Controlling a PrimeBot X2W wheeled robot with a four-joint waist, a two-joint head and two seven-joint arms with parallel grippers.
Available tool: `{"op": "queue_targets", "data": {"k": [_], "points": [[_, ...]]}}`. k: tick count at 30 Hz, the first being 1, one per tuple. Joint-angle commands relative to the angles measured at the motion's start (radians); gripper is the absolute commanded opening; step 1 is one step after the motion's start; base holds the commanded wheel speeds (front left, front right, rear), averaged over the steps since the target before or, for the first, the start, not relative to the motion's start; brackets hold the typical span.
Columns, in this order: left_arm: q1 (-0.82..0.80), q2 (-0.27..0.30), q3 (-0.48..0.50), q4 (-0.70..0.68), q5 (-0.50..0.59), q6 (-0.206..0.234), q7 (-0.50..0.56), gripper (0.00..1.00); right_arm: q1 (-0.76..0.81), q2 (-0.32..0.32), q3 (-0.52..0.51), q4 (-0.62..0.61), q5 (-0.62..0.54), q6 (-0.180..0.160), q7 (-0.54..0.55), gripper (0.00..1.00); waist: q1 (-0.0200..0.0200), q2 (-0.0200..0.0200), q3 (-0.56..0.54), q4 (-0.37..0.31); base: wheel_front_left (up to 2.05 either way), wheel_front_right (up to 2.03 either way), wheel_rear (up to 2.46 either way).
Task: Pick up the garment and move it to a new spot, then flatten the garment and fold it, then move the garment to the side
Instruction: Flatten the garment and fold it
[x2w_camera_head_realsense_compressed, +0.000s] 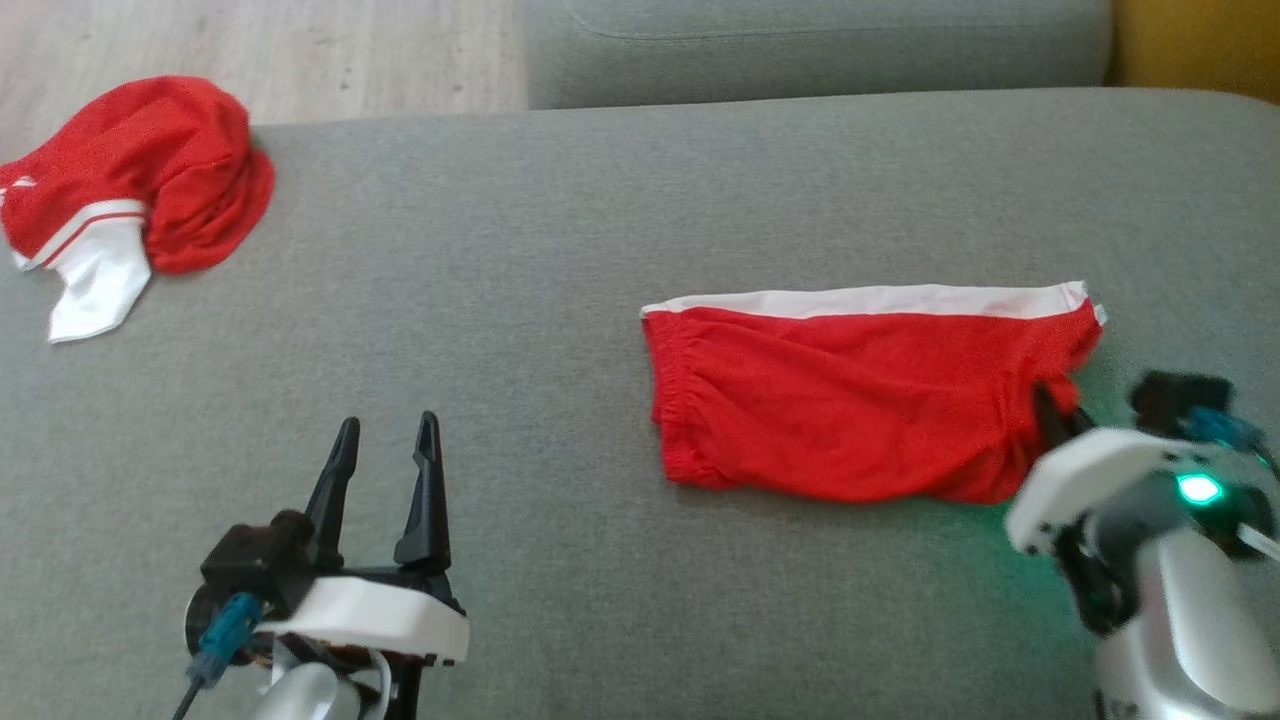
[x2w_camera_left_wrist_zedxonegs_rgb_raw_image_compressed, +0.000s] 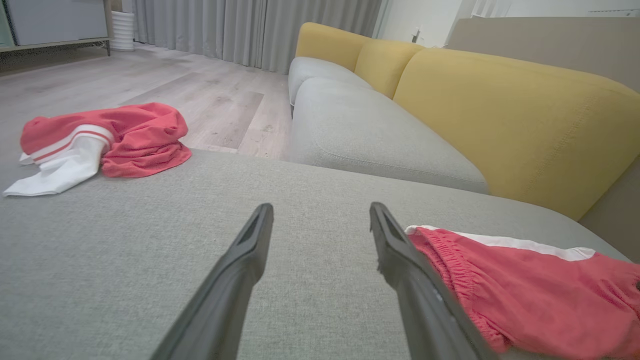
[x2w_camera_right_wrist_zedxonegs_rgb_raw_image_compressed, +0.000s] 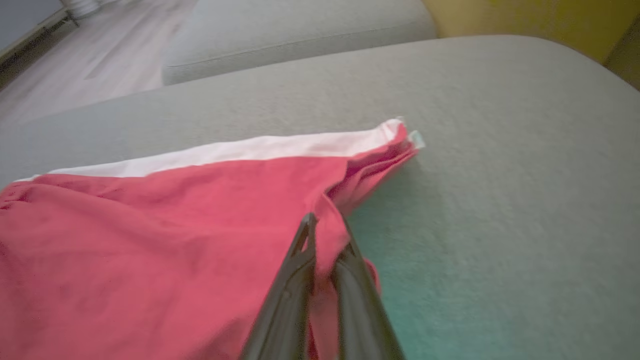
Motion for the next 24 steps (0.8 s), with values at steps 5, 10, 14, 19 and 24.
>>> {"op": "queue_targets", "data": {"k": [5, 10, 14, 19, 24], "points": [[-0.016, 0.016, 0.030, -0.029, 0.003, 0.005, -0.008, 1.00, -0.125, -0.003, 0.183, -0.069, 0.048, -0.001, 0.002, 0.00, 0.0000, -0.0001, -0.012, 0.043, 0.00, 0.00, 0.00], [-0.017, 0.009, 0.027, -0.026, -0.001, 0.003, -0.013, 1.00, -0.180, -0.003, 0.362, -0.077, 0.103, -0.001, 0.015, 0.00, 0.0000, -0.0001, -0.007, 0.080, 0.00, 0.00, 0.00], [-0.022, 0.005, 0.028, -0.021, -0.004, 0.000, -0.018, 1.00, -0.198, -0.003, 0.518, -0.055, 0.142, -0.001, 0.031, 0.00, 0.0000, -0.0001, 0.002, 0.109, 0.00, 0.00, 0.00], [-0.025, 0.003, 0.032, -0.014, -0.007, -0.003, -0.025, 1.00, -0.182, -0.003, 0.611, -0.014, 0.155, -0.001, 0.047, 0.00, 0.0000, -0.0001, 0.009, 0.123, 0.00, 0.00, 0.00], [-0.025, 0.005, 0.039, -0.011, -0.010, -0.002, -0.032, 1.00, -0.180, -0.003, 0.625, 0.012, 0.148, -0.001, 0.033, 0.00, 0.0000, -0.0001, 0.014, 0.118, 0.00, 0.00, 0.00]]}}
